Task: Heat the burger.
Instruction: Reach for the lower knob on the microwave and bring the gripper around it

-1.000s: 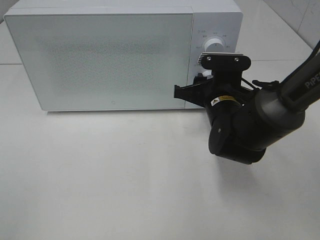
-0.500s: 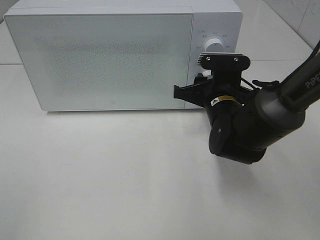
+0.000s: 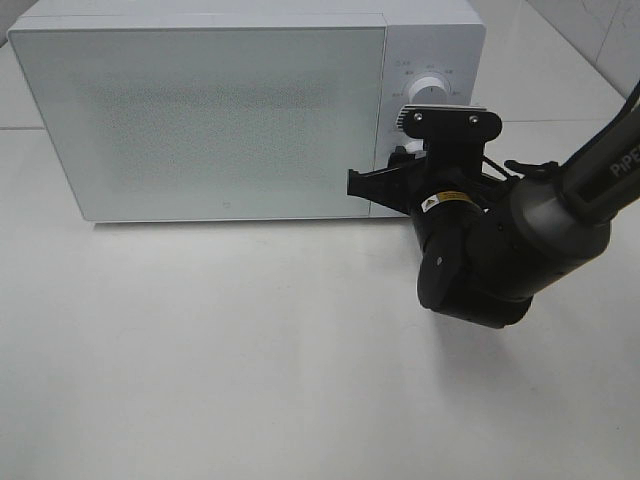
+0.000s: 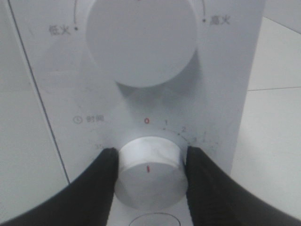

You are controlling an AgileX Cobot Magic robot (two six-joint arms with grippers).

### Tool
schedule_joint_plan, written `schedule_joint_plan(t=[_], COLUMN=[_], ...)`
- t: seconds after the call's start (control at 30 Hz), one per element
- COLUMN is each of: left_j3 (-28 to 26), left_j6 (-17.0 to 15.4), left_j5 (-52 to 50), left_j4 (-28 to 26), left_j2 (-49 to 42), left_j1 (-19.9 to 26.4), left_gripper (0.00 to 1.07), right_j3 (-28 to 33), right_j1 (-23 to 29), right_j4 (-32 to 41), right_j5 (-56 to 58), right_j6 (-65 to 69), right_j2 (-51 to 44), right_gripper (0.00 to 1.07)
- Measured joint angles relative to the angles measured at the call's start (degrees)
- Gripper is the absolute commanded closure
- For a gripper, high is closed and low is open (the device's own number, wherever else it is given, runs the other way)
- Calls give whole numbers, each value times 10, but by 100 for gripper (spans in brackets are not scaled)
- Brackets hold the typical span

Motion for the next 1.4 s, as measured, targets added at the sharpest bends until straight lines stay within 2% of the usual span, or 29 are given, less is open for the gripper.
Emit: schedule_joint_plan(t=[0.37, 0.77, 1.4], left_j3=[0, 0, 0], left_j6=[0, 0, 0], left_j5=[0, 0, 0], left_j4=[0, 0, 0], left_j2=[0, 0, 0], left_j1=[0, 0, 0], left_gripper=[7, 7, 7], right_j3=[1, 11, 15], right_j1=[-1, -9, -12], right_j4=[-17, -56, -72], right_j5=[0, -6, -9], right_j6=[109, 349, 536], right_j2=[0, 1, 3], right_gripper=[107, 107, 107])
